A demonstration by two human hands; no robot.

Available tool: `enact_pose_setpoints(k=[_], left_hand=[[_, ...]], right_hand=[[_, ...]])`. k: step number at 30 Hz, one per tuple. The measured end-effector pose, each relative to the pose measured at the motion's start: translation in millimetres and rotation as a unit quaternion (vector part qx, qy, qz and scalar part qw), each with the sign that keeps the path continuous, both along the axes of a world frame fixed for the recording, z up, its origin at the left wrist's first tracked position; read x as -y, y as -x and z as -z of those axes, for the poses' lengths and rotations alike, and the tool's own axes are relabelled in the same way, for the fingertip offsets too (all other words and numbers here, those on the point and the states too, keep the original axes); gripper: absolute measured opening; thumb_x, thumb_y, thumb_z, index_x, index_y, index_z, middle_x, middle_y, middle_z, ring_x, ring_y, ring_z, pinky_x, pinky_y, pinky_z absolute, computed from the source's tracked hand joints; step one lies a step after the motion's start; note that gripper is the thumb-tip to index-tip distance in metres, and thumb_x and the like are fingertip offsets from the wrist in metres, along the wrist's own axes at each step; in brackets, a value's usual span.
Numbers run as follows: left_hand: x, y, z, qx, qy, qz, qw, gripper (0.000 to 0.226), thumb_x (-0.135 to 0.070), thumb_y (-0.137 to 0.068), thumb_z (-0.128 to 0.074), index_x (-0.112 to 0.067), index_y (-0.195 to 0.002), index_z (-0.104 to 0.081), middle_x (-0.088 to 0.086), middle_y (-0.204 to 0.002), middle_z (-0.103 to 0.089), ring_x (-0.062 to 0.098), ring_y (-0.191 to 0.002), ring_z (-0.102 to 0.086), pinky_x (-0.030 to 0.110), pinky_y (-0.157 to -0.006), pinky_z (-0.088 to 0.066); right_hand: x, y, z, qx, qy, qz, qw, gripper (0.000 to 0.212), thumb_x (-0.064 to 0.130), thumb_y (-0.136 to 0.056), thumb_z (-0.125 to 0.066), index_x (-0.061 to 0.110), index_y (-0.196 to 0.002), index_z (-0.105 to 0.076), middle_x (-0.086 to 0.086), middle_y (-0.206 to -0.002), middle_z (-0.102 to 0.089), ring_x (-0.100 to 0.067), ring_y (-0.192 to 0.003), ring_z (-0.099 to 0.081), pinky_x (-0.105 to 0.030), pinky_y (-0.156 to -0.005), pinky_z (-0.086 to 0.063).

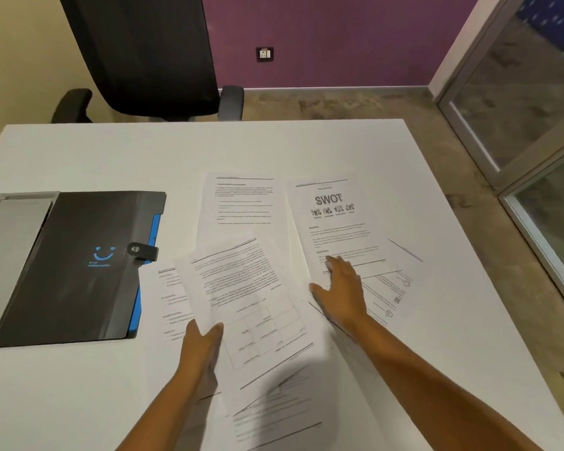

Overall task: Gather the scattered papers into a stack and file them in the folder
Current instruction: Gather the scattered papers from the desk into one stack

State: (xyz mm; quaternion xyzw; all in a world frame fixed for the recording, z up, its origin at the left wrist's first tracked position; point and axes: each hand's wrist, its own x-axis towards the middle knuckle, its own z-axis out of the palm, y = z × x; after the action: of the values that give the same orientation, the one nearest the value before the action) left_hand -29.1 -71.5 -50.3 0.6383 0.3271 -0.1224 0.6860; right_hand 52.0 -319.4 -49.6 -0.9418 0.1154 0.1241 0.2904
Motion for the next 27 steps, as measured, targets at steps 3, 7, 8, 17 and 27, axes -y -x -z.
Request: enact_pose_setpoints(k=[3, 7, 8, 17, 27], left_hand=[[-3.3, -0.9, 0.2, -0.002, -0.001, -0.007, 1.000, 0.047, -0.007, -0.093, -0.049, -0.008, -0.138, -0.036, 0.010, -0.135, -0.050, 0.021, -0.110, -0.051, 0.030, -0.093, -0.039], [-5.2, 0.2, 2.4, -0.012, -0.022, -0.010, 1.000, 0.047, -0.009, -0.093, -0.049, -0.009, -0.138, -0.035, 0.009, -0.136, -0.048, 0.021, -0.115, -0.048, 0.032, -0.094, -0.036], [-5.1, 0.3, 2.6, -0.015, -0.026, -0.006, 1.000, 0.046, -0.009, -0.093, -0.049, -0.009, -0.138, -0.036, 0.009, -0.135, -0.049, 0.019, -0.110, -0.049, 0.030, -0.093, -0.037], [-9.2, -2.6, 6.1, -0.027, -0.023, -0.005, 0.999, 0.047, -0.019, -0.094, -0.049, -0.010, -0.138, -0.037, 0.008, -0.141, -0.046, 0.025, -0.124, -0.045, 0.034, -0.100, -0.036], [3.8, -8.2, -2.8, -0.074, 0.006, -0.020, 0.997, 0.045, -0.049, -0.089, -0.045, -0.022, -0.124, -0.048, 0.000, -0.110, -0.057, 0.027, -0.097, -0.059, 0.035, -0.077, -0.052]], right_hand=[[7.1, -12.4, 16.3, -0.067, 0.108, -0.083, 0.988, 0.093, 0.057, -0.080, -0.059, 0.024, -0.150, -0.007, -0.008, -0.160, -0.002, -0.026, -0.147, 0.002, -0.048, -0.118, 0.001], [3.0, -10.0, 32.7, -0.071, 0.153, -0.098, 0.981, 0.082, 0.062, -0.086, -0.045, 0.023, -0.150, -0.010, -0.006, -0.160, -0.003, -0.024, -0.148, 0.000, -0.045, -0.118, 0.003], [2.0, -8.7, 34.7, -0.065, 0.175, -0.107, 0.976, 0.076, 0.059, -0.090, -0.039, 0.022, -0.150, -0.011, -0.006, -0.160, -0.005, -0.024, -0.148, -0.003, -0.044, -0.118, 0.002], [-11.7, 12.0, -13.4, 0.073, 0.070, -0.165, 0.981, 0.044, 0.019, -0.101, -0.033, 0.027, -0.145, -0.031, 0.004, -0.152, -0.033, -0.018, -0.143, -0.025, -0.034, -0.119, -0.011], [-66.4, 119.7, -10.0, 0.106, 0.090, -0.472, 0.871, 0.054, 0.039, -0.062, -0.083, 0.036, -0.113, -0.067, 0.011, -0.116, -0.069, -0.006, -0.107, -0.065, -0.021, -0.091, -0.052]])
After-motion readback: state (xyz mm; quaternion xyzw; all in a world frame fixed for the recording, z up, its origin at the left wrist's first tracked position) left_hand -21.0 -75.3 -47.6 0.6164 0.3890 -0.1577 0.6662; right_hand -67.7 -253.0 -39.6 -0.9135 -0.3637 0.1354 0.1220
